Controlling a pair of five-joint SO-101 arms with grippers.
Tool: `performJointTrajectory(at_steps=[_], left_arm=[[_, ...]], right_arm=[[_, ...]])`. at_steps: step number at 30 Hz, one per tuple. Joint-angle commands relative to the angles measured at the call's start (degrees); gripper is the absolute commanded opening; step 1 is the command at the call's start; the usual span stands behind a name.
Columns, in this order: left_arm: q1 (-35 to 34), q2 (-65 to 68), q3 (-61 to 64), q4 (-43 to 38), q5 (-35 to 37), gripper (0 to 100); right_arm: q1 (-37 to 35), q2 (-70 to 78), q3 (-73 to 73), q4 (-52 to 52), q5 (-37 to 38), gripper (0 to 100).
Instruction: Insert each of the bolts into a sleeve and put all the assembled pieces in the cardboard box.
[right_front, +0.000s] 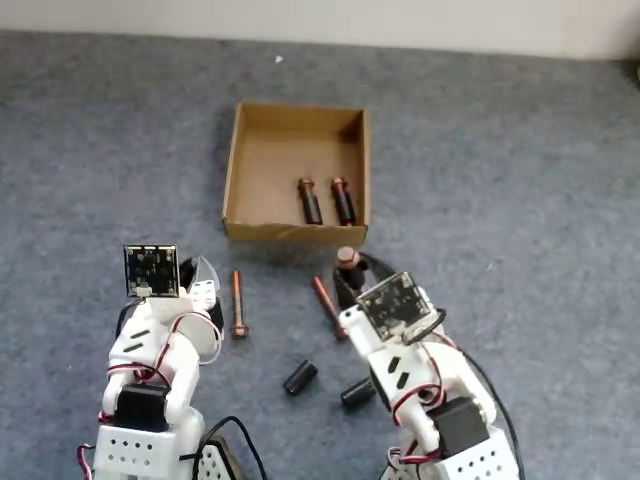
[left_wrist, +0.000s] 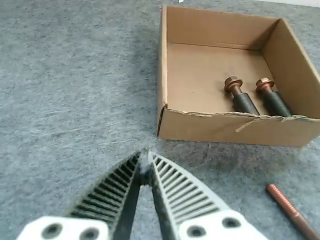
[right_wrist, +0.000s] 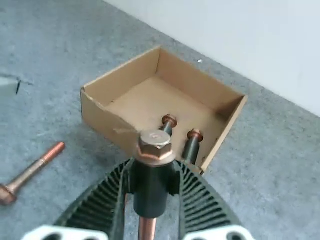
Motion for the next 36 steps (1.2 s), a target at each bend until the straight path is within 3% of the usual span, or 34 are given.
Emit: performJointTrajectory(at_steps=[1, 9, 17, 25, 33, 36], left_arm=[[-0.66, -0.57, 1.19, 0.09, -0.35, 2], [-0.57, -0.57, 1.19, 0.18, -0.35, 2], [-0.57, -0.57, 1.19, 0.18, -0.35, 2], [-0.57, -0.57, 1.19, 0.26, -0.35, 2], [-0.66, -0.57, 1.19, 0.18, -0.35, 2], [-0.75, -0.57, 1.1, 0.09, -0.35, 2]], right_arm=[[0.48, 12.79, -12.62, -1.36, 0.79, 0.5], [0.48, 52.26, -35.3, -11.03, 0.35, 0.5], [0.75, 77.76, -48.22, -26.07, 0.35, 0.5], [1.54, 93.05, -52.7, -34.42, 0.35, 0.5], [4.26, 99.74, -52.79, -36.09, 0.26, 0.8], [4.62, 99.74, -52.53, -36.0, 0.26, 6.3]])
